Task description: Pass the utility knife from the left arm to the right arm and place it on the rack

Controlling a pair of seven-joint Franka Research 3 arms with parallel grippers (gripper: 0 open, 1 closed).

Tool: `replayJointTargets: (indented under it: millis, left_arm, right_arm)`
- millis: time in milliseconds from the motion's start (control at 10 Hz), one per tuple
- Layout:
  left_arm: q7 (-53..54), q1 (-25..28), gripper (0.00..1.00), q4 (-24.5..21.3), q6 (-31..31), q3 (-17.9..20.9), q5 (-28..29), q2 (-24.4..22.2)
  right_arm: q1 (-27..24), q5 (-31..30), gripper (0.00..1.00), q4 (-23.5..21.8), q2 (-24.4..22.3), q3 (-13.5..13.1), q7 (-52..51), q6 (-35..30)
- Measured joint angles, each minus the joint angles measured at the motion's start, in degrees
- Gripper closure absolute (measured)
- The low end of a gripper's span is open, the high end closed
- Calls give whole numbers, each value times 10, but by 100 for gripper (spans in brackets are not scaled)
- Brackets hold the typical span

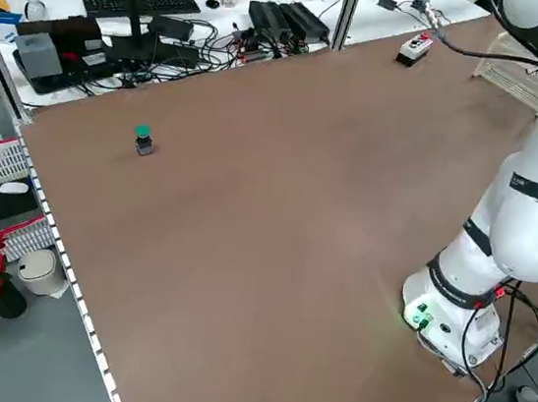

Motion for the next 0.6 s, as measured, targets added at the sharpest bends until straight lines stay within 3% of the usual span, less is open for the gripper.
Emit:
replayJointTargets:
  millis: [200,400,600]
  left_arm:
    - [24,-6,0,-1,2,18,-26,-1]
    - [79,-101,0,-2,2,120,-39,-9]
    - [119,-216,0,-13,7,225,-39,-39]
  right_arm:
    - [0,0,59,-77,2,-18,-33,97]
    - [0,0,59,-114,4,-28,-59,161]
    - [0,0,59,-120,16,-29,-75,194]
